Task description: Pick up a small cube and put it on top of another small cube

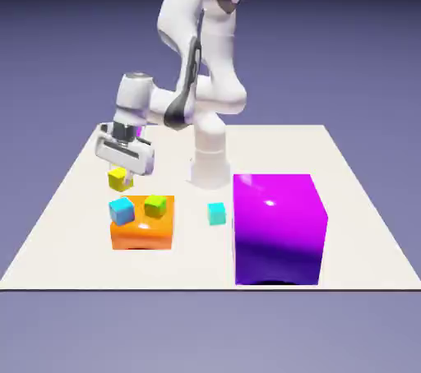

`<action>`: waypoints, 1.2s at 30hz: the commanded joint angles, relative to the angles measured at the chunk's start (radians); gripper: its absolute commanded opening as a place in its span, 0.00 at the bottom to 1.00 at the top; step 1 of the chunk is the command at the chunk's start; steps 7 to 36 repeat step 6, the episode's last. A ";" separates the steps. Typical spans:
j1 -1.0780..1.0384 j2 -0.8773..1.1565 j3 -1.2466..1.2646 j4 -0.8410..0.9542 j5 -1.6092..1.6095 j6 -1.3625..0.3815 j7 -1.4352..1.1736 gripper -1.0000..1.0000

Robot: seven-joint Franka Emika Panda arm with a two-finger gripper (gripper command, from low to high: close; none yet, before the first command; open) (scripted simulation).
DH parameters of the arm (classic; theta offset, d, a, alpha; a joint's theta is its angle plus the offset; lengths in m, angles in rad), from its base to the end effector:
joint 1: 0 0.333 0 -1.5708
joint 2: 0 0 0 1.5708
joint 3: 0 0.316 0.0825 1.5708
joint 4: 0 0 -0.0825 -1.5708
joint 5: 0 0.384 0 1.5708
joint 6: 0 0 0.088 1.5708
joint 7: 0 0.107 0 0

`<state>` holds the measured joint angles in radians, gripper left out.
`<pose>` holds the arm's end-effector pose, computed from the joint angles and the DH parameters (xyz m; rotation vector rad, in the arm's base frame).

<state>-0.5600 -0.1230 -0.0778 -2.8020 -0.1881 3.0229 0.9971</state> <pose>0.3350 -0.2299 0.2782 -2.3006 2.0445 -0.5368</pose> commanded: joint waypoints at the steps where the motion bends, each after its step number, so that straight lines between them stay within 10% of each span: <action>1: 0.001 0.036 -0.005 0.005 -0.013 0.031 0.010 0.00; 3: 0.002 0.085 -0.011 0.011 -0.032 0.074 0.025 0.00; 4: 0.002 0.085 -0.011 0.011 -0.032 0.074 0.025 1.00; 36: 0.001 0.049 -0.006 0.006 -0.018 0.042 0.014 1.00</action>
